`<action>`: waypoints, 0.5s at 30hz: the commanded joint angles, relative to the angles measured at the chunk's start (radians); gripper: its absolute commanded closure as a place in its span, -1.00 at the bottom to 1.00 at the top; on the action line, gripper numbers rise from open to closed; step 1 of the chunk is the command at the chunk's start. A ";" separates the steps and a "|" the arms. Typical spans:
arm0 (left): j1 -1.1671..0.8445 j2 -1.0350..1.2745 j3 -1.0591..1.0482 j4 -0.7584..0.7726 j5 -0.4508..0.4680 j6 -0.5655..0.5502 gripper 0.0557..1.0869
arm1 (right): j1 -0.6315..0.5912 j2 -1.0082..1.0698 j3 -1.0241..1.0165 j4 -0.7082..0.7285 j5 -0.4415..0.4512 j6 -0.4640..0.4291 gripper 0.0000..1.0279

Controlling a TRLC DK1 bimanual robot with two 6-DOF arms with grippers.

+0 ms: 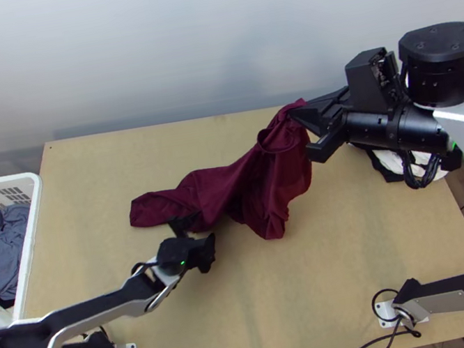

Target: Fold the t-shirt

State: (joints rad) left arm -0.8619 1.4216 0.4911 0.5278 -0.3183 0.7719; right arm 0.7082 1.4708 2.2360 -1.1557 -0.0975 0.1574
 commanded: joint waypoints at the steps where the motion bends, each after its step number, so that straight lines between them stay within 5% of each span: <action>1: 0.049 0.204 0.093 0.093 -0.038 0.003 -0.79 | -0.029 0.003 0.004 -0.001 0.001 0.001 0.94; 3: 0.063 0.181 0.101 0.092 -0.038 0.003 -0.30 | -0.046 0.003 0.002 -0.001 0.001 0.001 0.94; 6: 0.087 0.119 0.113 0.058 0.016 0.003 0.95 | -0.059 0.005 -0.004 -0.001 0.001 0.001 0.94; 15: 0.083 -0.231 0.280 -0.436 0.120 -0.163 0.93 | -0.102 0.014 -0.022 0.002 0.001 -0.027 0.94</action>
State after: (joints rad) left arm -0.7734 1.3987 0.6647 0.3752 -0.2481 0.6945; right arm 0.6441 1.4826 2.2269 -1.1561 -0.0971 0.1490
